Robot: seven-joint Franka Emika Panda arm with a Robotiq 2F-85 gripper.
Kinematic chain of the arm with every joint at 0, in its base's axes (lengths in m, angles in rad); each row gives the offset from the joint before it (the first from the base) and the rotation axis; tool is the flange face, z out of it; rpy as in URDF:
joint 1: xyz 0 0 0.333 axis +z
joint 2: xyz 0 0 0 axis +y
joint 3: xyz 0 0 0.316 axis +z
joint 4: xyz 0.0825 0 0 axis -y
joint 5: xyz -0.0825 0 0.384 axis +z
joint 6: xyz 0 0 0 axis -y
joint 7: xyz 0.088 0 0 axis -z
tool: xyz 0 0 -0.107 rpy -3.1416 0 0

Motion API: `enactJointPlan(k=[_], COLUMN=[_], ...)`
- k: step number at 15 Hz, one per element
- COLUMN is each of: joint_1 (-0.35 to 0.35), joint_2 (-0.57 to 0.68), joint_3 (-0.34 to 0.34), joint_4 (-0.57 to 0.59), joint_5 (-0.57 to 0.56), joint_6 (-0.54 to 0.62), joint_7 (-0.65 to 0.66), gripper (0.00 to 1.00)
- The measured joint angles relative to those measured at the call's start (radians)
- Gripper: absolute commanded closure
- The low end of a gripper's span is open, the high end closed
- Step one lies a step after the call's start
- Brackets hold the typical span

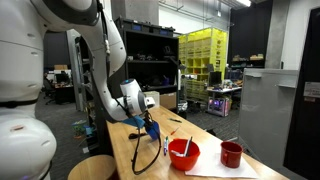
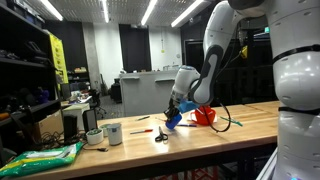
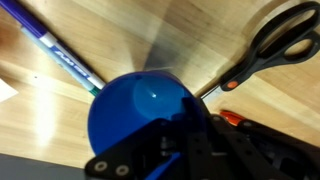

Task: Put the blue cup upside down

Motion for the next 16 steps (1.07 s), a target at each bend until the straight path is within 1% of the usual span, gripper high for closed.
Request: enactJointPlan(k=[3, 5, 12, 13, 16], joint_1=[0.002, 0.006, 0.022, 0.023, 0.027], joint_2=[0.0, 0.0, 0.0, 0.0, 0.0], joint_3=[-0.043, -0.057, -0.06, -0.06, -0.06], joint_4=[-0.008, -0.014, -0.015, -0.015, -0.016], joint_5=[-0.003, -0.003, -0.003, -0.003, -0.003], joint_6=[0.009, 0.012, 0.013, 0.013, 0.012], joint_7=[0.0, 0.0, 0.0, 0.0, -0.001], gripper=[0.99, 0.99, 0.99, 0.95, 0.95])
